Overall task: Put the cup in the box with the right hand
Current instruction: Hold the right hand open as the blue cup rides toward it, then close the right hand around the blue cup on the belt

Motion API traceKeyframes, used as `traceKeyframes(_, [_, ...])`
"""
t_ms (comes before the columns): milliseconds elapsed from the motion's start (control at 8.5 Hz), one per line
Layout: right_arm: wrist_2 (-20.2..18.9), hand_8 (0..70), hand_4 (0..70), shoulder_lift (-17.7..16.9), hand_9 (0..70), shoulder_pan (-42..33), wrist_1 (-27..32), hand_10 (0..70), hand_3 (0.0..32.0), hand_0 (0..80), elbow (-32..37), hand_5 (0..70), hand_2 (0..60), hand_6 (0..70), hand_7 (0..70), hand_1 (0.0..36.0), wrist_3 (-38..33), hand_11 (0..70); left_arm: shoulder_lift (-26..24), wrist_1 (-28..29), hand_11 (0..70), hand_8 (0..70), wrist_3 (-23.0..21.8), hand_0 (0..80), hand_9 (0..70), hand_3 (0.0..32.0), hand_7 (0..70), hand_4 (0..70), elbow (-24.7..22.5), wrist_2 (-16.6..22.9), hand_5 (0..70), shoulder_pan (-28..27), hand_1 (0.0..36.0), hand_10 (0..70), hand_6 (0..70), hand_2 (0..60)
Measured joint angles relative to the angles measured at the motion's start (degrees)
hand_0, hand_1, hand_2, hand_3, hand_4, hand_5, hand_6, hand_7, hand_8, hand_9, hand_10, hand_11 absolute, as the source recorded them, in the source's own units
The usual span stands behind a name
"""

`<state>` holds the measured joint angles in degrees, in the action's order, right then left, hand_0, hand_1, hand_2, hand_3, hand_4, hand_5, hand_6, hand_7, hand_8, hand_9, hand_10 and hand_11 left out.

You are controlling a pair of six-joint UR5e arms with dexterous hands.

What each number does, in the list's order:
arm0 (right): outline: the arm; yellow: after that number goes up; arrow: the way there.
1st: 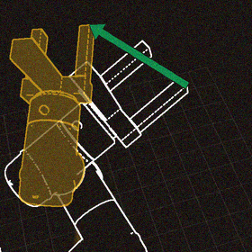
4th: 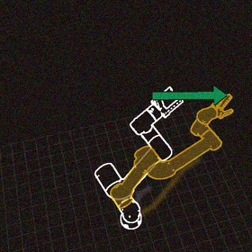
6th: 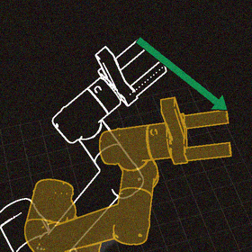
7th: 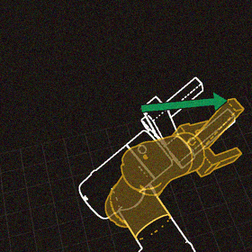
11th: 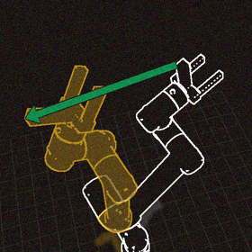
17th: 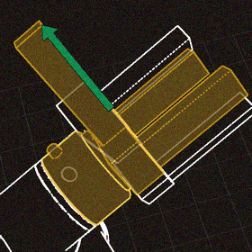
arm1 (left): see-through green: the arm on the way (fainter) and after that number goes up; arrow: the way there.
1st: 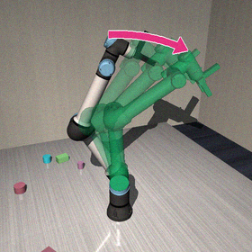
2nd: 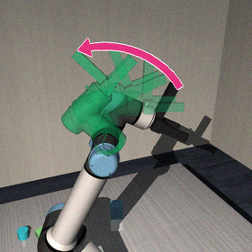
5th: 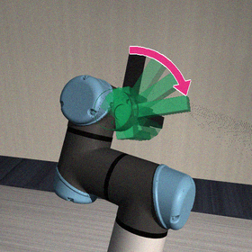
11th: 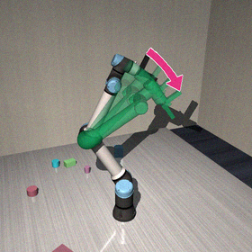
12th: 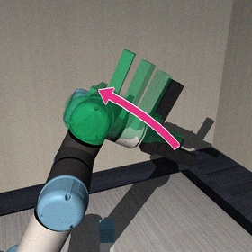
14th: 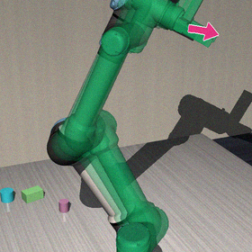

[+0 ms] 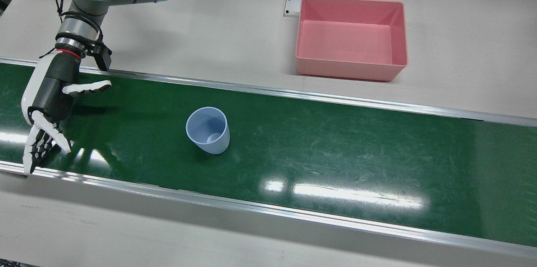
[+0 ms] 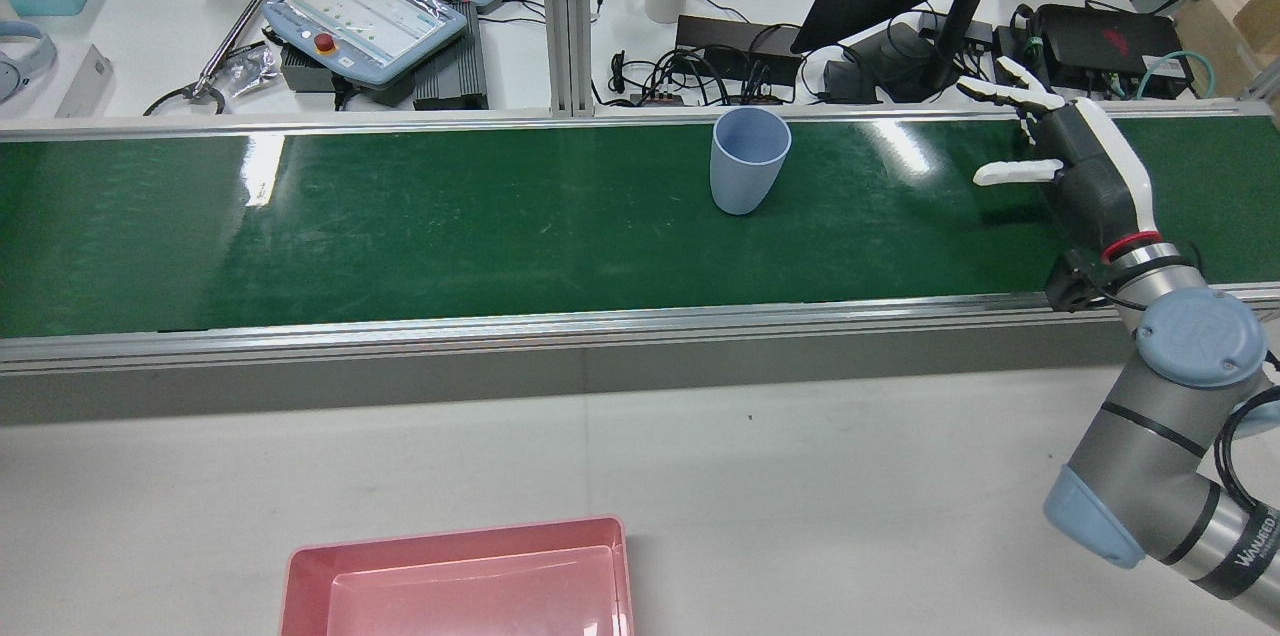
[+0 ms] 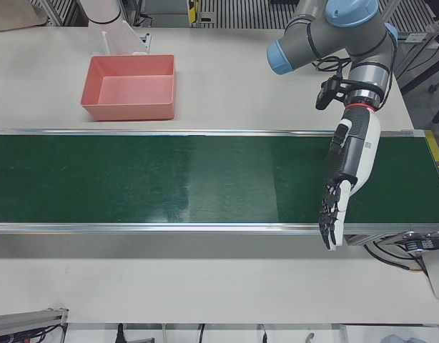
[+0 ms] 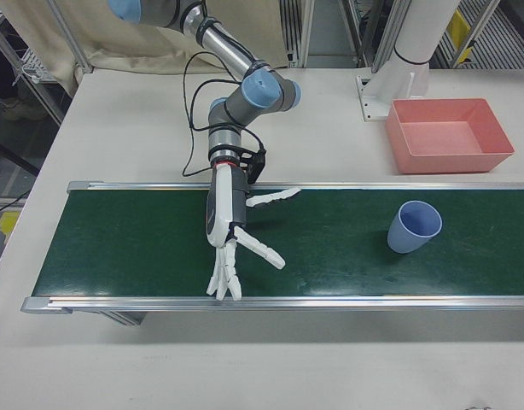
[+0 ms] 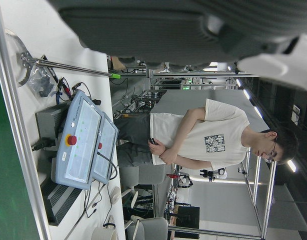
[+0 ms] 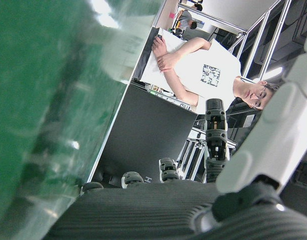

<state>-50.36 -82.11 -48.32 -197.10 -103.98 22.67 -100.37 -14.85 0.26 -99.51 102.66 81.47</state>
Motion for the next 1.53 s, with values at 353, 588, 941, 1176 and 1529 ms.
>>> traceKeyframes(353, [0.0,0.5,25.2,-0.12,2.3,0.94,-0.26,0.0,22.6,46.6,-1.11,1.5,0.0,0.0,14.0,1.3,0.35,0.0,0.0,0.02,0.0,0.0,0.0,0.0,0.0,0.0,0.0,0.0,0.0,0.0,0.0,0.0,0.0,0.0,0.0,0.0])
traceKeyframes(588, [0.01,0.6,25.8,-1.43,2.2,1.56,-0.29,0.0,22.0,46.6,-1.18,1.5,0.0,0.1,14.3,0.8,0.43,0.0,0.0,0.0,0.0,0.0,0.0,0.0,0.0,0.0,0.0,0.0,0.02,-0.02,0.0,0.0,0.0,0.0,0.0,0.0])
traceKeyframes(941, [0.0,0.6,27.5,-2.41,2.3,2.07,-0.3,0.0,21.2,46.6,-0.93,1.3,0.0,0.1,14.5,0.7,0.38,0.0,0.0,0.02,0.0,0.0,0.0,0.0,0.0,0.0,0.0,0.0,0.02,-0.01,0.0,0.0,0.0,0.0,0.0,0.0])
traceKeyframes(1176, [0.0,0.7,28.9,-2.43,2.3,1.89,-0.3,0.0,20.6,46.6,-0.59,1.3,0.0,0.2,14.7,0.6,0.39,0.0,0.0,0.03,0.0,0.0,0.0,0.0,0.0,0.0,0.0,0.0,0.02,0.0,0.0,0.0,0.0,0.0,0.0,0.0])
traceKeyframes(1529, [0.0,0.8,32.2,-2.31,2.4,1.29,-0.25,0.0,18.8,46.4,-0.3,1.1,0.0,0.4,15.4,0.1,1.14,0.0,0.0,0.05,0.0,0.0,0.0,0.0,0.0,0.0,0.0,0.0,0.02,0.0,0.0,0.0,0.0,0.0,0.0,0.0])
